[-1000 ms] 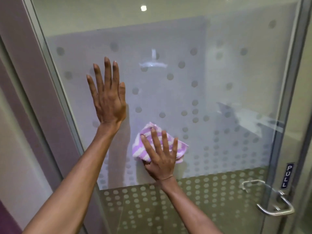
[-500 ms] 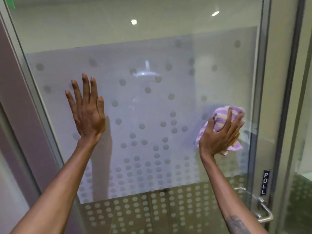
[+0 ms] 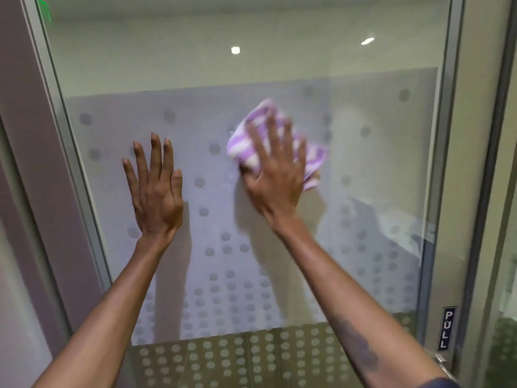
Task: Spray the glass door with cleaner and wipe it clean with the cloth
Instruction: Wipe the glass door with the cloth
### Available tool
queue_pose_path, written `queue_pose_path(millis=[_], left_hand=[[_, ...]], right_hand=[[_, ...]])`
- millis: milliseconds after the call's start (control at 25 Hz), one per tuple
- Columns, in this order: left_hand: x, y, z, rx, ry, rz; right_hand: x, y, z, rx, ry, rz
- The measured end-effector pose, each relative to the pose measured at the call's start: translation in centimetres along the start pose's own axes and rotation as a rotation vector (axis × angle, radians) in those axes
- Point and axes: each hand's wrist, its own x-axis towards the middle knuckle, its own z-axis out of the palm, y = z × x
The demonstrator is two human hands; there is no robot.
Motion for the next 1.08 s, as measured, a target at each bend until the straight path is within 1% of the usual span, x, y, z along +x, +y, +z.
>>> queue_pose_path(millis=[80,160,200,240,280,320,400,440,480,520,600,680,840,960,1080], left_hand=[[-0.1,-0.1,-0.1,-0.004,0.003,0.006],[-0.1,-0.4,-0.1,-0.008,-0.003,0.006],[-0.1,-0.4,0.0,-0.008,-0.007,0.005],[-0.1,-0.4,0.0,-0.004,-0.009,0.004],[-0.1,-0.3,0.0,-0.001,-0.014,0.002],[0.0,-0.3,0.0,-0.001,-0.018,0.001],[-0.1,-0.1,-0.1,0.005,-0.016,0.0],[0.0,0.0,-0.1,0.006,-0.014,0.0],[0.0,0.0,-0.1,0.006,-0.013,-0.001],[0.0,0.0,-0.1,0.006,-0.015,-0.004],[0.0,0.1,-0.1,0.011,-0.017,-0.007],[0.0,0.1,-0.2,0.02,-0.02,-0.008],[0.0,0.1,-0.4,0.016,-0.031,-0.014],[-0.1,-0.1,-0.4,0.021,-0.037,-0.001],[-0.1,-0.4,-0.1,0.008,-0.027,0.021]], right_hand=[[-7.2,-1.3,-0.3,0.037,-0.14,-0.23],[-14.0,0.6,-1.6,0.014,-0.266,-0.399],[-16.4,2.8,-2.4,-0.012,-0.291,-0.421],[-17.5,5.3,-3.1,-0.045,-0.274,-0.396],[-17.5,7.9,-3.7,-0.088,-0.224,-0.315],[-16.4,10.3,-4.1,-0.125,-0.163,-0.179],[-12.0,13.3,-4.3,-0.136,-0.045,0.178],[-9.3,13.8,-4.2,-0.133,0.019,0.323],[-6.6,13.7,-3.9,-0.136,0.08,0.415],[-4.0,13.1,-3.6,-0.135,0.127,0.464],[0.5,11.0,-2.9,-0.125,0.161,0.482],[3.5,8.2,-2.0,-0.129,0.158,0.442],[6.9,1.6,-0.8,-0.08,0.092,0.275],[6.9,-3.3,0.1,-0.032,0.003,0.128],[6.4,-6.1,1.2,-0.001,-0.054,-0.053]])
